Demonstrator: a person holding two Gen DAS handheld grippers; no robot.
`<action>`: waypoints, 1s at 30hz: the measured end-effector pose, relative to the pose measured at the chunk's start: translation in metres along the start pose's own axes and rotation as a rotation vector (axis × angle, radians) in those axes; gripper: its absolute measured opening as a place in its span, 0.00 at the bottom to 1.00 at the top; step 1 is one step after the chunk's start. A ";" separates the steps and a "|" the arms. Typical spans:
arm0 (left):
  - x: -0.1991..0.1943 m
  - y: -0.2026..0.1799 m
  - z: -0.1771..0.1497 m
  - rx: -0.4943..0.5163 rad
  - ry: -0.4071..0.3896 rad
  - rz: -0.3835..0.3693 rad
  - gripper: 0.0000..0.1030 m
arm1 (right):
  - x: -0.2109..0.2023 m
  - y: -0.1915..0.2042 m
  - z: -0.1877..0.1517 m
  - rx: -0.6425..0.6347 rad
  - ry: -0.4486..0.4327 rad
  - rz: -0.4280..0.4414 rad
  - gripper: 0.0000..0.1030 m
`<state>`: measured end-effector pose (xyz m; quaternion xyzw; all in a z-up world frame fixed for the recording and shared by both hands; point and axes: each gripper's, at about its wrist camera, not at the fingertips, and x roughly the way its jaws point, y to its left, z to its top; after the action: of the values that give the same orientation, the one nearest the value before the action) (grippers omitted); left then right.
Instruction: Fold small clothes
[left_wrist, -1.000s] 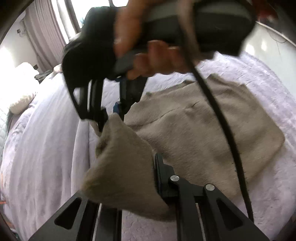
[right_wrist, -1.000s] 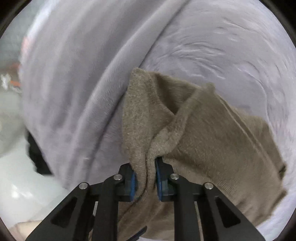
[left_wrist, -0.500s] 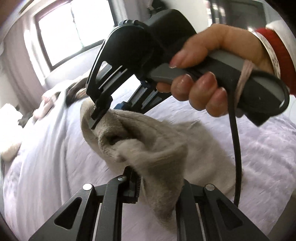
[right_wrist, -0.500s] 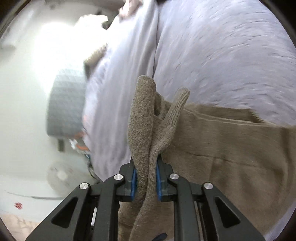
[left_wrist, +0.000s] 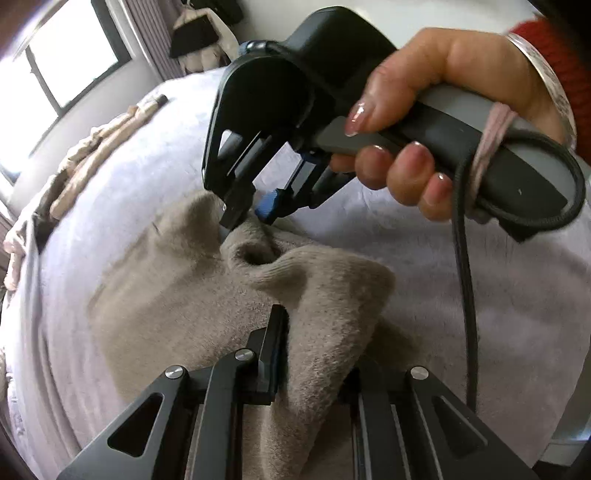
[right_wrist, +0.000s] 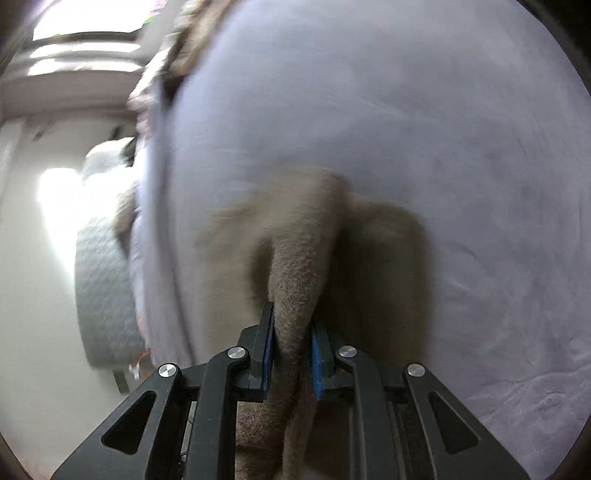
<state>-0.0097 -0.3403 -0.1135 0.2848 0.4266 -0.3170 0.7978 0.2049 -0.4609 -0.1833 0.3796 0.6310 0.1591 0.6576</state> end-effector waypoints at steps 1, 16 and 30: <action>0.001 -0.001 0.000 0.000 0.001 0.001 0.15 | 0.004 -0.007 -0.005 0.016 -0.009 0.017 0.18; -0.005 -0.009 -0.013 -0.018 0.041 -0.008 0.23 | -0.006 -0.031 -0.020 0.014 -0.038 -0.015 0.20; -0.038 0.116 -0.077 -0.627 0.139 -0.182 0.84 | -0.072 -0.033 -0.085 0.073 -0.158 -0.133 0.68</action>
<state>0.0217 -0.2007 -0.0962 0.0073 0.5805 -0.2201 0.7840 0.1042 -0.5062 -0.1482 0.3719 0.6064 0.0615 0.7001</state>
